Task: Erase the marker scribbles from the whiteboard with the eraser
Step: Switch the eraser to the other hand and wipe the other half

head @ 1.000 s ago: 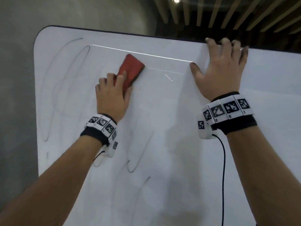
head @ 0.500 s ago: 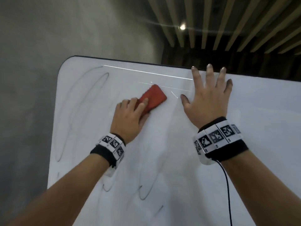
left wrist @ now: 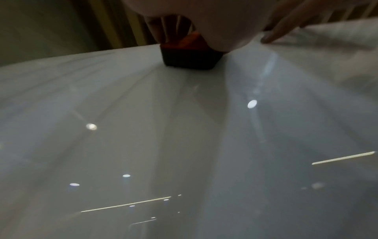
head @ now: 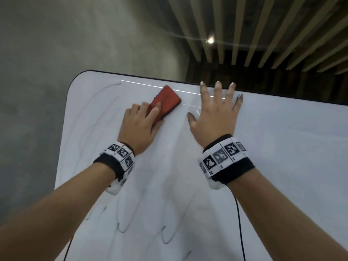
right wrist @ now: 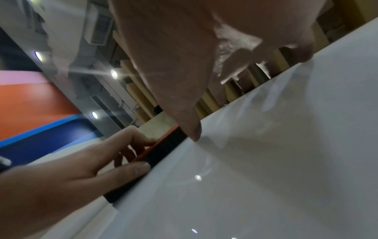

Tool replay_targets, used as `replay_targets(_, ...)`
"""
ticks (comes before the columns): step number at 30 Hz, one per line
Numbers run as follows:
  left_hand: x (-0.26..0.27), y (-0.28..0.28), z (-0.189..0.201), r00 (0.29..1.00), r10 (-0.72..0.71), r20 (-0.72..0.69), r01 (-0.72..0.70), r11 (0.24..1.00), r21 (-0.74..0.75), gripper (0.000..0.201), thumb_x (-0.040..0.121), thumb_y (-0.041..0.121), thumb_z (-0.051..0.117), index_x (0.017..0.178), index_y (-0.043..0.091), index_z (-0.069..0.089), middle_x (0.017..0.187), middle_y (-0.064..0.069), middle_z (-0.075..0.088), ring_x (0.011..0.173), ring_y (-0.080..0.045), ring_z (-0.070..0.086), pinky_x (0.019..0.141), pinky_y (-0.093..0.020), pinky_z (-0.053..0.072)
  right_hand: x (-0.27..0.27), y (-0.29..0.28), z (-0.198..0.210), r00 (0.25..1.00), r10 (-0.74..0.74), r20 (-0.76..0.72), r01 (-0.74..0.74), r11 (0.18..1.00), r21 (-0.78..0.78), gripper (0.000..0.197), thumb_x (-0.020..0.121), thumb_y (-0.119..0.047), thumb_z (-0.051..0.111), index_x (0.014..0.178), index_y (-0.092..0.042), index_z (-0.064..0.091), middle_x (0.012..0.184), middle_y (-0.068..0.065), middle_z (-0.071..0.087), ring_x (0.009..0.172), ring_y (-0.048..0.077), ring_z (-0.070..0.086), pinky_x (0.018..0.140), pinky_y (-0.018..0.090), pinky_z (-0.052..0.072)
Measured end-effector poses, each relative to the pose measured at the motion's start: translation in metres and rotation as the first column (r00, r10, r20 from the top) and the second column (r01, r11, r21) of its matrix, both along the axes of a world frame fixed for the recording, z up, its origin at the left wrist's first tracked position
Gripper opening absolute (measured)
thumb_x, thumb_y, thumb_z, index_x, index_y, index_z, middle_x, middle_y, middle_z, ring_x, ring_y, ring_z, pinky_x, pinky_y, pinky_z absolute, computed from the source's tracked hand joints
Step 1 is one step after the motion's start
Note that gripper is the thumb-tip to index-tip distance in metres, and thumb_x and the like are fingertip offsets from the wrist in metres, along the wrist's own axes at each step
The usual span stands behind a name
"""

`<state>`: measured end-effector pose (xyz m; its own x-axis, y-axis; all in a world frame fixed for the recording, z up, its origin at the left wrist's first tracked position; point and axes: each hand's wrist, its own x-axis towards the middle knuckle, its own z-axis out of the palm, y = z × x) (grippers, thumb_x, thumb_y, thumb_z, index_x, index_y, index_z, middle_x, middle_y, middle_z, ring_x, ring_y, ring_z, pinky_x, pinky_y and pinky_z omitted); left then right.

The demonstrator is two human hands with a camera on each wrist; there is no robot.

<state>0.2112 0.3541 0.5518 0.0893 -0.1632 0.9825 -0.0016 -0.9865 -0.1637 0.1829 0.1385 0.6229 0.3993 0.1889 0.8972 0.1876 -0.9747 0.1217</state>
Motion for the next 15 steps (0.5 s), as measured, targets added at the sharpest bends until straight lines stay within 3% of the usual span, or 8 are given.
replay_targets(2, 0.003, 0.028, 0.013, 0.999, 0.038, -0.011, -0.038, 0.999, -0.015, 0.043, 0.100, 0.040, 0.052, 0.131, 0.011, 0.054, 0.107, -0.019, 0.058, 0.085, -0.036, 0.053, 0.071, -0.044, 0.043, 0.002, 0.013, -0.001, 1.000, 0.019, -0.002, -0.019, 1.000, 0.003, 0.087, 0.093, -0.058, 0.057, 0.162, -0.026, 0.014, 0.167, 0.015, 0.018, 0.154, 0.046, 0.005, 0.122, 0.065, 0.008)
replay_targets(4, 0.009, 0.068, 0.028, 0.995, 0.085, -0.045, -0.095, 0.955, -0.282, 0.044, 0.100, 0.039, 0.050, 0.131, 0.007, 0.050, 0.112, -0.025, 0.055, 0.091, -0.042, 0.055, 0.073, -0.049, 0.046, 0.004, 0.022, -0.003, 1.000, 0.019, -0.006, -0.019, 1.000, 0.013, 0.089, 0.092, -0.061, 0.058, 0.162, -0.026, 0.014, 0.167, 0.016, 0.017, 0.154, 0.047, 0.004, 0.121, 0.067, 0.006)
replay_targets(7, 0.016, 0.120, 0.033, 0.982, 0.076, -0.173, -0.172, 0.736, -0.654, 0.050, 0.102, 0.039, 0.047, 0.138, 0.004, 0.041, 0.127, -0.030, 0.047, 0.107, -0.050, 0.053, 0.084, -0.059, 0.047, 0.007, 0.032, -0.003, 1.000, 0.013, -0.010, -0.012, 0.998, 0.058, 0.090, 0.088, -0.065, 0.060, 0.160, -0.027, 0.021, 0.165, 0.017, 0.019, 0.153, 0.048, 0.004, 0.120, 0.068, 0.005)
replay_targets(10, 0.018, 0.124, 0.022, 0.976, 0.075, -0.203, -0.203, 0.642, -0.739, 0.050, 0.104, 0.038, 0.045, 0.140, 0.004, 0.040, 0.131, -0.029, 0.046, 0.113, -0.049, 0.051, 0.088, -0.060, 0.047, 0.009, 0.037, -0.002, 1.000, 0.006, -0.008, -0.005, 0.995, 0.096, 0.092, 0.086, -0.068, 0.061, 0.159, -0.028, 0.022, 0.164, 0.017, 0.020, 0.153, 0.049, 0.006, 0.119, 0.069, 0.007)
replay_targets(12, 0.015, 0.104, 0.015, 0.983, 0.103, -0.152, -0.179, 0.708, -0.683, 0.048, 0.103, 0.039, 0.045, 0.138, 0.005, 0.045, 0.125, -0.027, 0.051, 0.108, -0.045, 0.053, 0.085, -0.055, 0.046, 0.010, 0.040, -0.004, 1.000, -0.007, 0.015, 0.006, 0.995, 0.100, 0.093, 0.086, -0.070, 0.060, 0.159, -0.027, 0.023, 0.163, 0.020, 0.021, 0.152, 0.050, 0.008, 0.119, 0.070, 0.009)
replay_targets(15, 0.010, 0.064, 0.002, 0.999, 0.037, -0.009, -0.038, 0.954, -0.296, 0.044, 0.100, 0.041, 0.050, 0.131, 0.010, 0.055, 0.111, -0.019, 0.058, 0.092, -0.037, 0.055, 0.078, -0.045, 0.045, 0.013, 0.039, -0.007, 0.998, -0.004, 0.065, -0.004, 0.994, 0.112, 0.093, 0.085, -0.072, 0.060, 0.158, -0.026, 0.027, 0.161, 0.023, 0.023, 0.151, 0.051, 0.012, 0.119, 0.072, 0.012)
